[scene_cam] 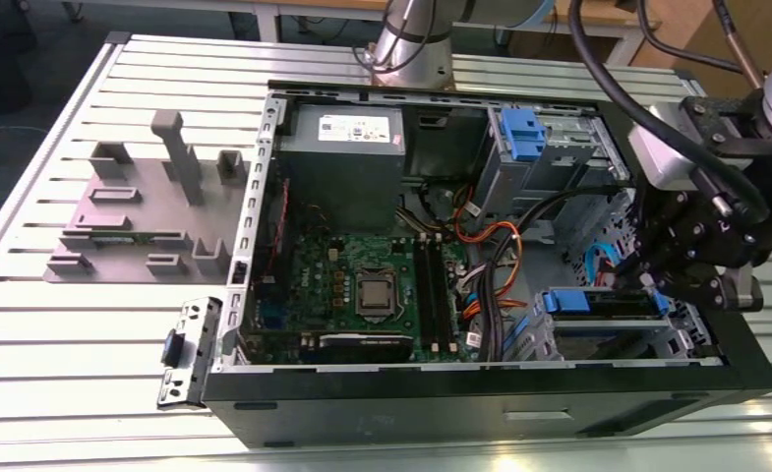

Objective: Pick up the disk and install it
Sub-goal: 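Insert the second disk wire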

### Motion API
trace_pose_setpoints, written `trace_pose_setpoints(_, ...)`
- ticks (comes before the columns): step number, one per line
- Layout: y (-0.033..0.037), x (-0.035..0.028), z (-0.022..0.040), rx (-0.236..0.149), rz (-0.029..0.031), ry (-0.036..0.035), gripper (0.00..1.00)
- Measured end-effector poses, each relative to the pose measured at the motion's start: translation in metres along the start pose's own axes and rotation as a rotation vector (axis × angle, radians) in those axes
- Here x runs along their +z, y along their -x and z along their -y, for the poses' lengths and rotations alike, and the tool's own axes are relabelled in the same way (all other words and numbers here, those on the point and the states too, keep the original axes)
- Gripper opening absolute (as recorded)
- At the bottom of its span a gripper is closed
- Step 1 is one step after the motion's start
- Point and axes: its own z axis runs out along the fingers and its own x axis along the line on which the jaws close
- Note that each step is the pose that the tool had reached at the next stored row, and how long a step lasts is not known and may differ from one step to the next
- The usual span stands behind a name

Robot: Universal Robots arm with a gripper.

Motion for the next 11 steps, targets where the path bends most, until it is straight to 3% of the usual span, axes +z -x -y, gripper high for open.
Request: trace_pose_setpoints(11,-0.0057,0.0096,-0.0002,0.000,0.0042,0.0000,0.16)
